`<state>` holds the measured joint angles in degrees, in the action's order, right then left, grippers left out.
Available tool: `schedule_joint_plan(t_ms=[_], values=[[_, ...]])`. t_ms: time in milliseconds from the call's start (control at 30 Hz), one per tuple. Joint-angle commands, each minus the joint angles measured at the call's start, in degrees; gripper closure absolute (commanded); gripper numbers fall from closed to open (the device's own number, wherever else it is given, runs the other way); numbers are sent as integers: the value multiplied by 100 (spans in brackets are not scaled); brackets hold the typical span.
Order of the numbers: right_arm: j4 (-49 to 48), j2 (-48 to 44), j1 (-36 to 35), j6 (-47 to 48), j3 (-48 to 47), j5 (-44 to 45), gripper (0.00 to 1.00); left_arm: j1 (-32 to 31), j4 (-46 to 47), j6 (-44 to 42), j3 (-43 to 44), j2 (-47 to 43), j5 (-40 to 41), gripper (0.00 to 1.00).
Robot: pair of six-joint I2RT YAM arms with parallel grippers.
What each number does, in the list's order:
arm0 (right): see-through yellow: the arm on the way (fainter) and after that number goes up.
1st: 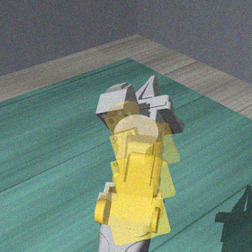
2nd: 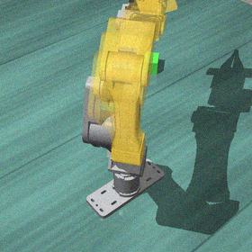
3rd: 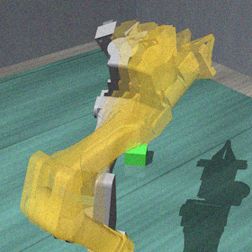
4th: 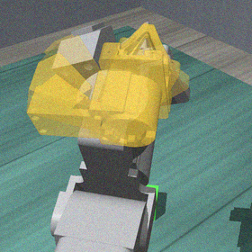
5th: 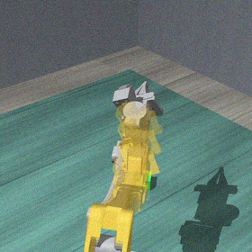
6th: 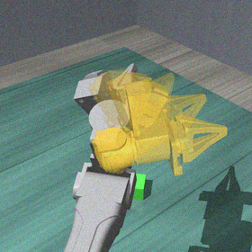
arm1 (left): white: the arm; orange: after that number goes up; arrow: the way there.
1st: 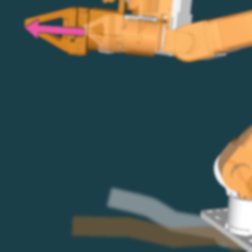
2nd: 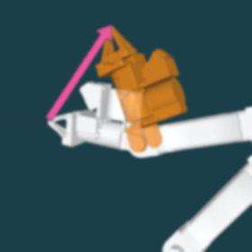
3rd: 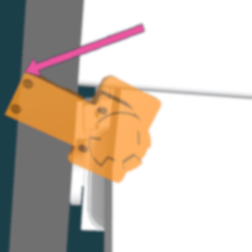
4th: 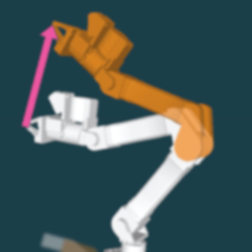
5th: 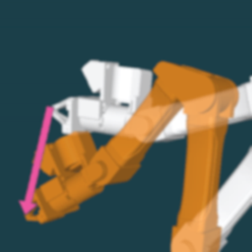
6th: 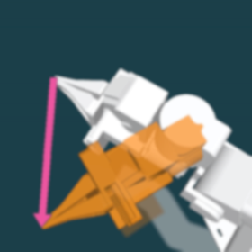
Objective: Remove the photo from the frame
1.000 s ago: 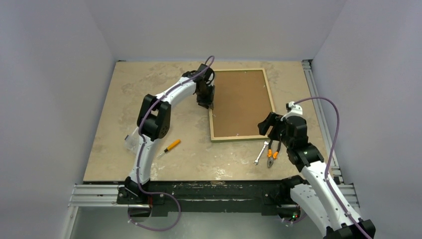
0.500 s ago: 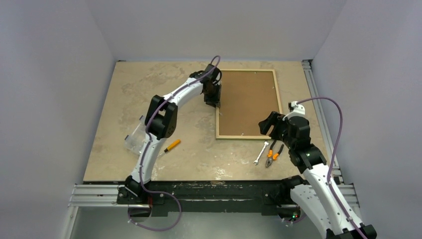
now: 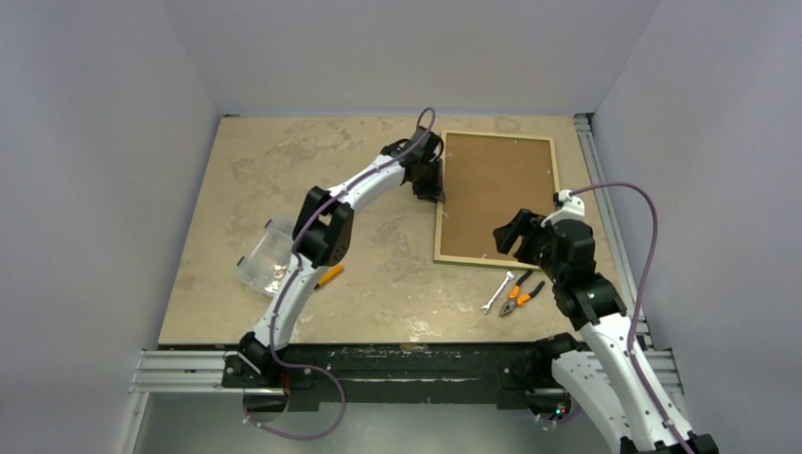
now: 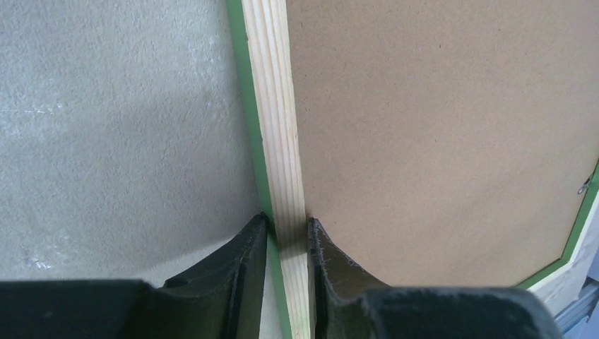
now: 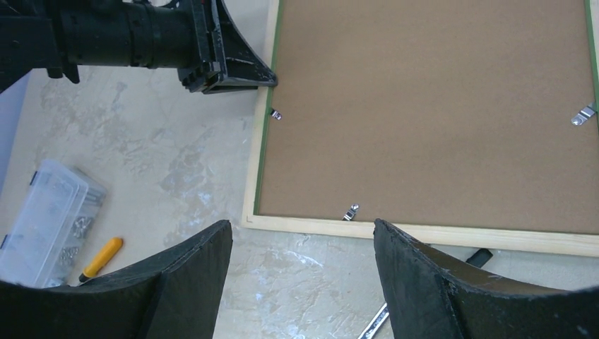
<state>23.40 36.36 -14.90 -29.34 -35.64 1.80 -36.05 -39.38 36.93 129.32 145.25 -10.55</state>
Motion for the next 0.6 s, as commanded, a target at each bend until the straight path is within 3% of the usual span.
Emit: schedule_joint_plan(t_ms=[0,333,500,567], values=[[47,-19,-4,36,-348,-31,28,-75,570,377,35,-100,-149,100],[-29,364,-3,139,-380,-163,26,-108,860,753,-899,-708,35,99],[-108,902,-12,155,-342,-354,26,-31,756,759,-1138,-1138,-180,69],[-212,1125,-17,146,-314,-452,26,101,1066,859,-1635,-1561,-408,40]])
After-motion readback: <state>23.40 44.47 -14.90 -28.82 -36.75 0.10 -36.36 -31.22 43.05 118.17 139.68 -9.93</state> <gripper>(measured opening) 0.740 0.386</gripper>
